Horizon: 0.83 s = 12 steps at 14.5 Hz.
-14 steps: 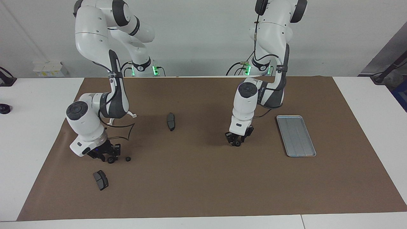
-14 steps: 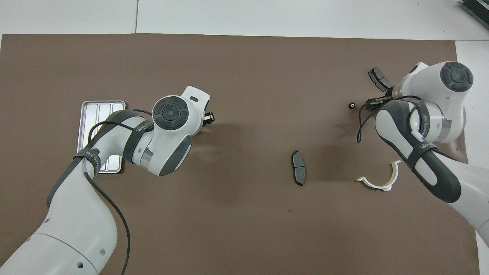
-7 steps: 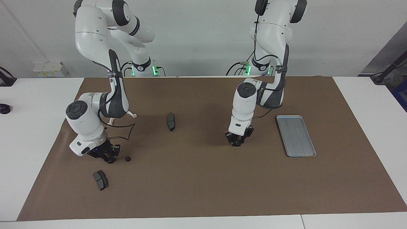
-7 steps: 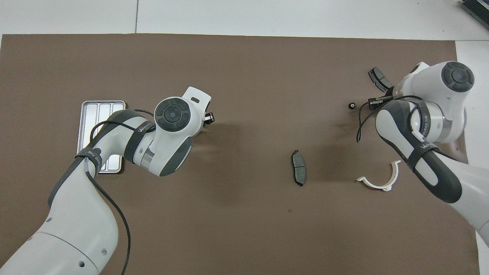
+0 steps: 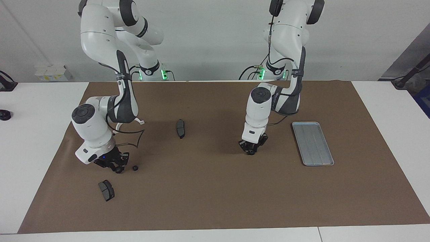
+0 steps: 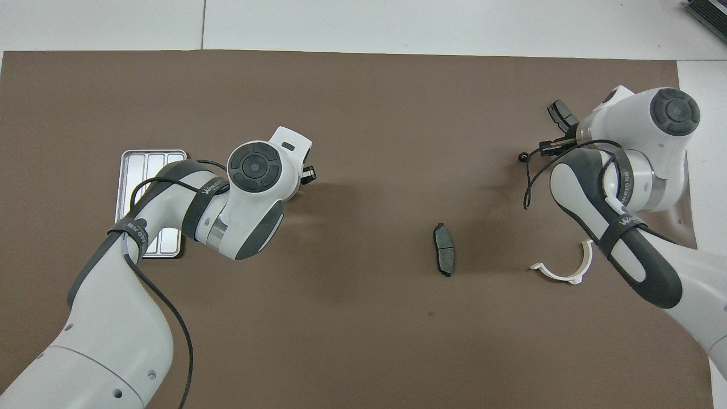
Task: Pick bearing gear from pile to tray
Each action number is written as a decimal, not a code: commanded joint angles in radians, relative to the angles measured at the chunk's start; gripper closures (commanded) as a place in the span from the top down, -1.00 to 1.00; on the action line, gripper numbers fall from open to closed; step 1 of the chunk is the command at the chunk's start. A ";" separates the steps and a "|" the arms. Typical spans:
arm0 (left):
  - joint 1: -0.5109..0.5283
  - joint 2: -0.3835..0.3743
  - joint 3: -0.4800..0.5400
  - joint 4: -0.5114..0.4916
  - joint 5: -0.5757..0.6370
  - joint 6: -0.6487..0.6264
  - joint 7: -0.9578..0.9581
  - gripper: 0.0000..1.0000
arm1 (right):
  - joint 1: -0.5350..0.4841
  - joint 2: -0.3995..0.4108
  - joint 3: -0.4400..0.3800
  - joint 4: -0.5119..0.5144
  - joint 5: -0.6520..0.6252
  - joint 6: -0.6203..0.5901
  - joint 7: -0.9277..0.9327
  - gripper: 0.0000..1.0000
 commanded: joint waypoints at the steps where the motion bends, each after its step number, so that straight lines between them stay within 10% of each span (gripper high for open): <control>1: 0.074 -0.116 0.000 -0.002 0.006 -0.107 0.047 -1.00 | 0.070 -0.059 0.003 -0.021 0.009 -0.007 0.045 -0.78; 7: 0.346 -0.242 0.003 -0.007 -0.154 -0.315 0.530 -1.00 | 0.370 -0.074 0.003 0.003 0.009 0.018 0.317 -0.78; 12: 0.507 -0.309 0.005 -0.195 -0.172 -0.200 0.758 -1.00 | 0.576 -0.062 0.004 0.007 0.012 0.136 0.499 -0.78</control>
